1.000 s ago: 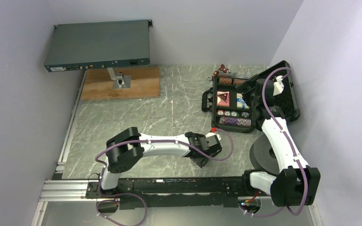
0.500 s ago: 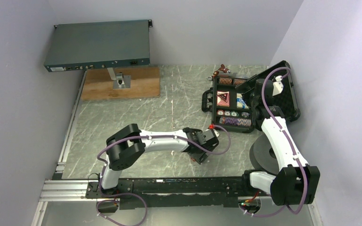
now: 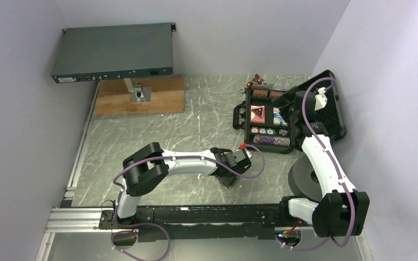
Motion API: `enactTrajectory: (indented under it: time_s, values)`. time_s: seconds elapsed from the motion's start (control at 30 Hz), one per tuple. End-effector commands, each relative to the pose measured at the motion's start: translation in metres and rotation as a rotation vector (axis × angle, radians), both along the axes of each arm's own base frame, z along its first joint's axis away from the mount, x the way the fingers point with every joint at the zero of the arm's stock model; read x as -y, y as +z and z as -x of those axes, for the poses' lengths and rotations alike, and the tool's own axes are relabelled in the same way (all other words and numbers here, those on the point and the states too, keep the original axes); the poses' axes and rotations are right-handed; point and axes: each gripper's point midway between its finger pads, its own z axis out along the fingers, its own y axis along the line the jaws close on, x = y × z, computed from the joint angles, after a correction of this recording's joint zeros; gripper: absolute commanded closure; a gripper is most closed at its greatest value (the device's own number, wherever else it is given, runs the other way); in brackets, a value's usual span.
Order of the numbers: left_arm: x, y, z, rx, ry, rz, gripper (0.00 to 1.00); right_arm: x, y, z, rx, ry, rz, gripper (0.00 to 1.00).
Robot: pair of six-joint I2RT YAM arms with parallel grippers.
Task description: Pack up texas hold em set
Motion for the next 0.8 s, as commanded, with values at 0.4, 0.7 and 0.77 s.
enactTrajectory:
  time_s: [0.4,0.7,0.77]
  values:
    - [-0.005,-0.019,0.01,-0.006,0.0,-0.033,0.58,0.0,0.014,-0.004,0.043,-0.001,0.012,0.06]
    - [0.008,0.012,-0.009,0.114,0.013,0.021,0.59,0.0,0.022,-0.004,0.059,-0.001,0.006,0.06]
    - [0.01,0.016,-0.012,0.133,0.011,0.029,0.6,0.0,0.023,-0.004,0.061,-0.002,0.005,0.06]
